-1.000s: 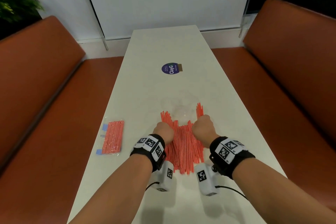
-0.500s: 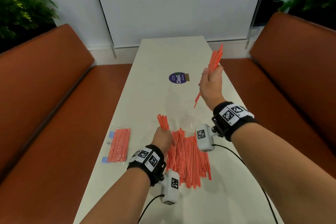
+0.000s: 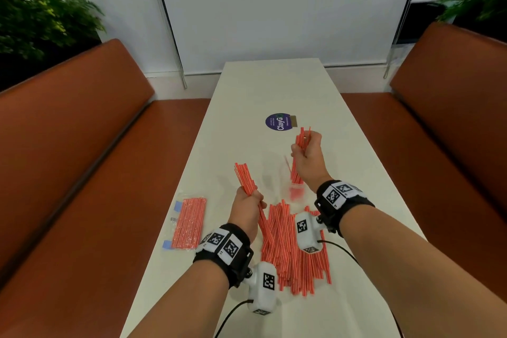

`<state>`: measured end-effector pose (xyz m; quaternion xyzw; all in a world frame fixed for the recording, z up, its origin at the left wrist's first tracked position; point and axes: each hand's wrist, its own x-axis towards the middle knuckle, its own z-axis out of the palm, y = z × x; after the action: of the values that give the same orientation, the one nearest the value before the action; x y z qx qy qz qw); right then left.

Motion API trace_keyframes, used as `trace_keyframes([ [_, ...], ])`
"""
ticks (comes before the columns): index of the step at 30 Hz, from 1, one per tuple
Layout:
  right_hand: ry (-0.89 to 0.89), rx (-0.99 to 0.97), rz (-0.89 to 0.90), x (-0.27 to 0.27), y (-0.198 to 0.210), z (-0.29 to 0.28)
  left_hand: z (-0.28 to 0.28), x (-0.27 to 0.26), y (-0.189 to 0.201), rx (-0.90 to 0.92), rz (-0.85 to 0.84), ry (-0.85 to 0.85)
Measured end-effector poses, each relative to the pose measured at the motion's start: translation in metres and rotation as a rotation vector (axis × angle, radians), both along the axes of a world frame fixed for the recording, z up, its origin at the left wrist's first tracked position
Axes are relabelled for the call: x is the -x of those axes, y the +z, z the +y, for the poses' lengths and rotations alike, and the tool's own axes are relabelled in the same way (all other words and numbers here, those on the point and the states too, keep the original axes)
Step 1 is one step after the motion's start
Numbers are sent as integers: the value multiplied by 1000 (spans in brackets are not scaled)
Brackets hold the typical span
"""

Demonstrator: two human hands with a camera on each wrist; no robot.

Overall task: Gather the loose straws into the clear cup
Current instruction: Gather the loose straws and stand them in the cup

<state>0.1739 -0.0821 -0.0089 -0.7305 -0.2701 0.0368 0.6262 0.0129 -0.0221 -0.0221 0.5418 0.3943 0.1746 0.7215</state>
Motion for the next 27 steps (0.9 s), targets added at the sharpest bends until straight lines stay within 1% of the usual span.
trace_keyframes([
  [5,-19,8,47,-5,-1,-7,-4,-3,3,91,-49,-16],
  [8,-4,72,72,-6,2,-13,-7,-5,5,140,-77,-23],
  [10,2,157,57,-6,3,-19,-9,-7,7,152,-104,-24],
  [11,-29,217,-5,-5,4,-23,-11,-8,8,150,-115,-27],
  [12,-74,264,-104,-2,5,-28,-12,-9,9,143,-121,-32],
  [14,-127,265,-340,13,11,-38,-14,-10,11,135,-135,-35],
  [15,-96,248,-423,25,14,-43,-15,-11,12,135,-147,-34],
  [16,-21,247,-450,37,17,-48,-16,-12,13,129,-158,-32],
  [17,79,292,-411,50,19,-54,-17,-12,14,117,-169,-32],
  [18,198,394,-326,61,20,-59,-17,-13,15,102,-175,-30],
  [21,585,832,-14,84,12,-71,-21,-16,18,65,-202,-24],
  [22,685,876,80,87,5,-74,-23,-16,17,50,-209,-32],
  [23,748,834,172,89,0,-77,-26,-17,17,29,-209,-45],
  [24,786,750,261,90,-3,-79,-29,-17,16,6,-203,-64],
  [27,771,577,470,88,-3,-80,-41,-15,10,-41,-184,-138],
])
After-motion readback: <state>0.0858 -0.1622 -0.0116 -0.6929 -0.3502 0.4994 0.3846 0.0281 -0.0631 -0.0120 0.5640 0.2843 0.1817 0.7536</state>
